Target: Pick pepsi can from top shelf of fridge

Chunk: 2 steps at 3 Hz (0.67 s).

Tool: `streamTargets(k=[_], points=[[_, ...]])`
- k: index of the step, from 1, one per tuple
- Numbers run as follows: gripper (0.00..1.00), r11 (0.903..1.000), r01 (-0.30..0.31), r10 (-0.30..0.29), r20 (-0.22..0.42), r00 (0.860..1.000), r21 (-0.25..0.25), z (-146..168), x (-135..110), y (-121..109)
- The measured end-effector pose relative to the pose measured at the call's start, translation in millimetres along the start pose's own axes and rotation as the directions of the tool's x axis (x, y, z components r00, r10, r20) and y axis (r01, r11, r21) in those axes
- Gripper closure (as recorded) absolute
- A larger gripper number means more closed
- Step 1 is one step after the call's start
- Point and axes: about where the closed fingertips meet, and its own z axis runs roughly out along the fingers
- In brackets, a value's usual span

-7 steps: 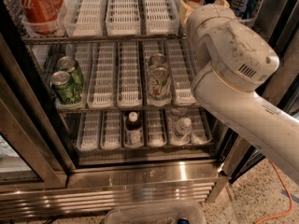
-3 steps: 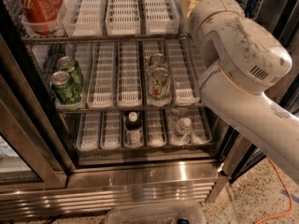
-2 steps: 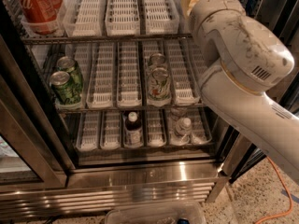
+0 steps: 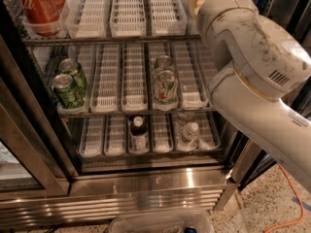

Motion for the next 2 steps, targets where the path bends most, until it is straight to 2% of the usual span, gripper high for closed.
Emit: streamTargets(k=[2], points=[[1.0,0.9991,-0.039,0.039,-0.015,0.999,-0.013,-18.9,-5.7,0.6]])
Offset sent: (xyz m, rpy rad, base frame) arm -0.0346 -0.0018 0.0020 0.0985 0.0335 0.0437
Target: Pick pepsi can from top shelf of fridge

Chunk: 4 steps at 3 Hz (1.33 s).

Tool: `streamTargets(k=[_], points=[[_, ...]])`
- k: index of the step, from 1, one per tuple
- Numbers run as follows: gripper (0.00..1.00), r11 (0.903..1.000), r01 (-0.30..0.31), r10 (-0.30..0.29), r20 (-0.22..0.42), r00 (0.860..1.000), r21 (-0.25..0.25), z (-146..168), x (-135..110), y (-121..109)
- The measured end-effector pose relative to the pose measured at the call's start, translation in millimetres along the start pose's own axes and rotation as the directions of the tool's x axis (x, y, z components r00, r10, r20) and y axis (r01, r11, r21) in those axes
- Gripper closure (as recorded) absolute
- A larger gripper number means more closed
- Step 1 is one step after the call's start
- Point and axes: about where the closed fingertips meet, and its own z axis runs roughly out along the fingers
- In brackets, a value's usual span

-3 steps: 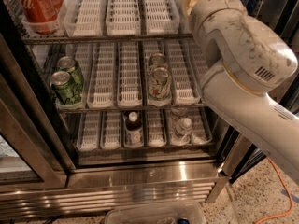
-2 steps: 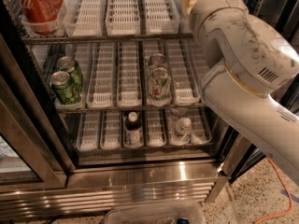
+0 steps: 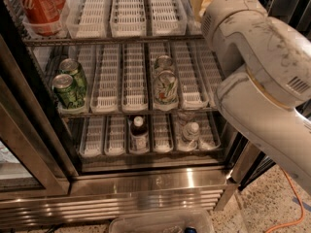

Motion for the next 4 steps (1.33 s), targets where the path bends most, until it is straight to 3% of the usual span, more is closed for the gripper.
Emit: streamTargets(k=[1,2,3,4], points=[[1.0,0.9981,-0.057,0.057,-0.004,0.998,-0.023,-13.6,-3.0,4.6],[1.0,0.9828,-0.144,0.145,0.001,0.989,-0.116,-24.9,-11.3,20.1],[1.0,0.9543,-0.204,0.21,0.0,0.978,-0.218,-34.0,-20.2,37.0],[1.0,0.9208,-0.257,0.255,-0.046,0.966,-0.293,-44.9,-15.1,58.2]])
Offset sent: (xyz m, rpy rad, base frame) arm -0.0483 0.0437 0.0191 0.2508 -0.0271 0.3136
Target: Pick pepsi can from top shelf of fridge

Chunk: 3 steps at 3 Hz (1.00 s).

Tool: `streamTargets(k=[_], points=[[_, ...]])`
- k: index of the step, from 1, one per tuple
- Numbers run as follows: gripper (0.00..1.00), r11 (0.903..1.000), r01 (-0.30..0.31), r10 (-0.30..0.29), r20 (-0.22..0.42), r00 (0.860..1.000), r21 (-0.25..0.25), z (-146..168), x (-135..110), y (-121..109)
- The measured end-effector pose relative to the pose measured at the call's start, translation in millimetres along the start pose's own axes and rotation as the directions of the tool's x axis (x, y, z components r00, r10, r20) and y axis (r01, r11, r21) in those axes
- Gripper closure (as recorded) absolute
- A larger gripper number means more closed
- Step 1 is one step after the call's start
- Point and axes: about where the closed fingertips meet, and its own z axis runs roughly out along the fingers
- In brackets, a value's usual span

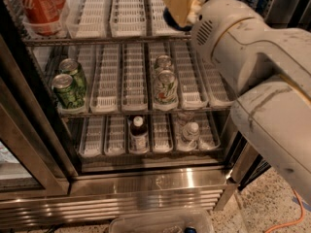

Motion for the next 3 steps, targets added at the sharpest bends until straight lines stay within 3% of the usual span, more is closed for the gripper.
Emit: streamTargets(k=[2,3], points=[[1.0,0.9921,-0.061,0.045,-0.14,0.989,-0.11,-16.8,37.6,36.7],[1.0,0.9812,-0.112,0.08,-0.202,0.976,-0.157,-26.0,46.2,48.1]])
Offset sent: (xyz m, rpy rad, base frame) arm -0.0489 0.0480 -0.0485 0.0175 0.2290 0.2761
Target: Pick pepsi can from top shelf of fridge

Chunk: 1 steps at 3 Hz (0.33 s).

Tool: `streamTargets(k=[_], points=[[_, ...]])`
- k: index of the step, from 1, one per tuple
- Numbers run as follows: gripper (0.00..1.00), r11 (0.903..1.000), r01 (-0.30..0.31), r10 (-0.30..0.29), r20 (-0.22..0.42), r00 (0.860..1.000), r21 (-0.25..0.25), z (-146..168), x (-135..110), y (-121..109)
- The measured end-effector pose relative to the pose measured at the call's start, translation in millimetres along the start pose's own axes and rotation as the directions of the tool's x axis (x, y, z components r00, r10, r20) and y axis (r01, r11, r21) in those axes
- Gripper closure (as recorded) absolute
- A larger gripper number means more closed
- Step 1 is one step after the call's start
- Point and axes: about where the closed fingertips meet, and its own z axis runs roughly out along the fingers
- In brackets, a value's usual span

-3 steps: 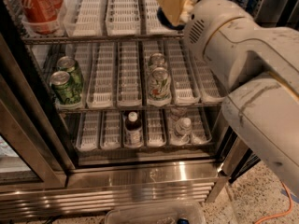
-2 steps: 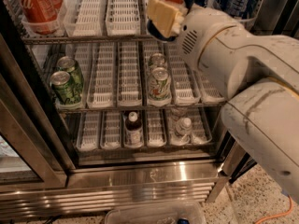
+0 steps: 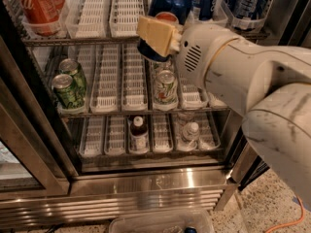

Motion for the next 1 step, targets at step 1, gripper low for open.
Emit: streamTargets(k=[1], points=[[1.0,0.9989,-0.026,0.025,-0.035,0.999,-0.038,-5.1,4.6,6.9]])
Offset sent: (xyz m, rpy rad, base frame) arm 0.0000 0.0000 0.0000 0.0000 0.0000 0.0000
